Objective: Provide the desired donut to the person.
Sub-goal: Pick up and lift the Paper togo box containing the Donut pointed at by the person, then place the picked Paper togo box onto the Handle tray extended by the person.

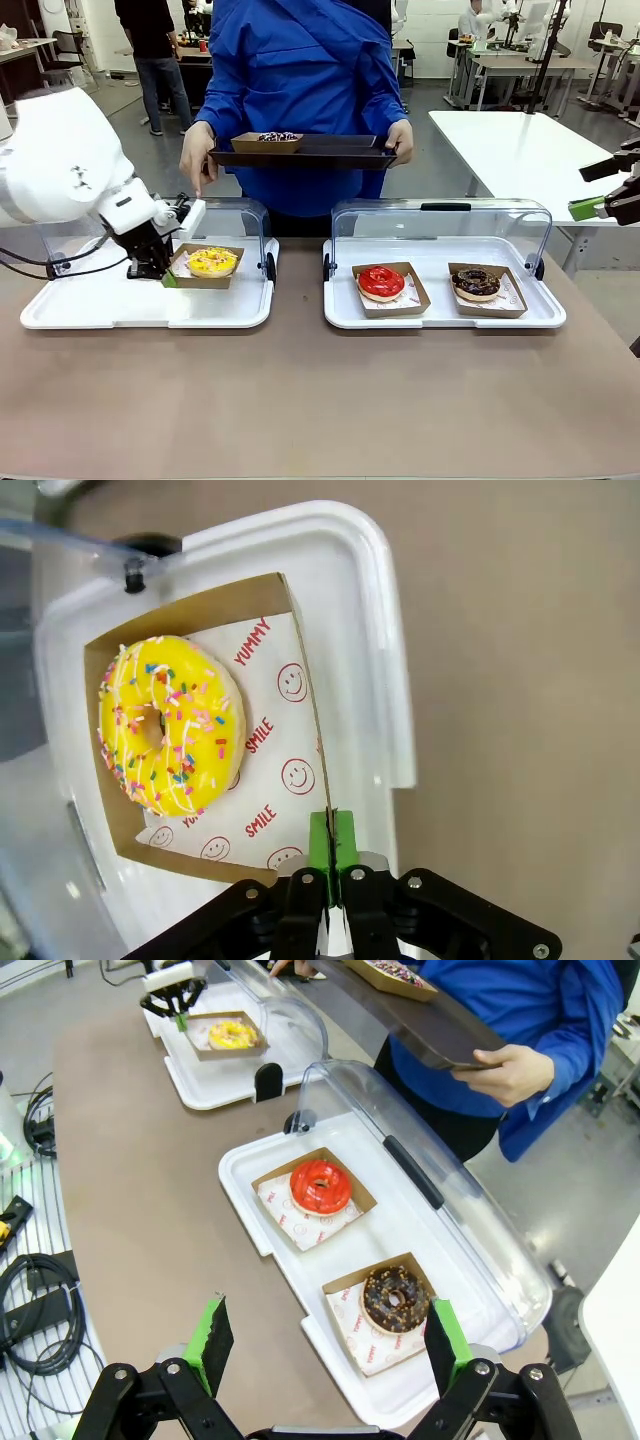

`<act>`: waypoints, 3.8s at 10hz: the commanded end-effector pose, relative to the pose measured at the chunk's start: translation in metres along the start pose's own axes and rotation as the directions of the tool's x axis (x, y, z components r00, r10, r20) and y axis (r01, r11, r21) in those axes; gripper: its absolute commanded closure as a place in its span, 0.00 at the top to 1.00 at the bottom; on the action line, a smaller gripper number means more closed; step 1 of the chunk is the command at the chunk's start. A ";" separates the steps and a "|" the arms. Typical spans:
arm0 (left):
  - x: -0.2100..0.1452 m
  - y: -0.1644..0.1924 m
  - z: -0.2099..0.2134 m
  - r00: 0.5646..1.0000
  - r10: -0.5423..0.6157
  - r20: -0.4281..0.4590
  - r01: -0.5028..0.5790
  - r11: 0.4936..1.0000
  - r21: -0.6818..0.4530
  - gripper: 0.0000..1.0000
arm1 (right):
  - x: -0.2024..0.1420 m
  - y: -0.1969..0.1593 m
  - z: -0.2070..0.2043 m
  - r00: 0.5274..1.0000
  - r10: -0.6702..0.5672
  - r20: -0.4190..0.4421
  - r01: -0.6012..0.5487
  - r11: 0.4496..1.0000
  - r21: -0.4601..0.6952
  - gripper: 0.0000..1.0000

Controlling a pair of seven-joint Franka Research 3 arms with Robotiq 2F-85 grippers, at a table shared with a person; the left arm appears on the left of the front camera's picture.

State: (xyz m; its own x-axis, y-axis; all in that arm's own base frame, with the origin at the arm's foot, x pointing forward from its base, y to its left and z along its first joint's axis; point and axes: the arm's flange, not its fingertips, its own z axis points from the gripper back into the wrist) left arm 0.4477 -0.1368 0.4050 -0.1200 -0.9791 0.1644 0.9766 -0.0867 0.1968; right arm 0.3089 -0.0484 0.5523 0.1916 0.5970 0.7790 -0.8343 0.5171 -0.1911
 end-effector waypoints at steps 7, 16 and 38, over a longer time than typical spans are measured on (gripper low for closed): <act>-0.030 -0.094 0.181 0.991 -0.135 0.007 0.131 0.974 0.186 0.00 | -0.001 0.000 -0.003 1.000 0.009 0.019 -0.009 1.000 0.014 1.00; -0.032 -0.094 0.196 0.995 -0.101 0.011 0.097 0.976 0.193 0.00 | -0.001 0.000 -0.003 1.000 0.009 0.019 -0.009 1.000 0.014 1.00; -0.032 -0.094 0.196 0.995 -0.101 0.011 0.097 0.976 0.193 0.00 | -0.001 0.000 -0.003 1.000 0.009 0.019 -0.009 1.000 0.014 1.00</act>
State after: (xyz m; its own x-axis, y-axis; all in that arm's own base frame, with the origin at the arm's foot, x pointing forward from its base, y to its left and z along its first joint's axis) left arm 0.3241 -0.0599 0.5685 -0.2416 -0.9561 0.1657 0.9058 -0.1610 0.3919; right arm 0.3088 -0.0485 0.5523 0.1916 0.5969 0.7791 -0.8343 0.5172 -0.1911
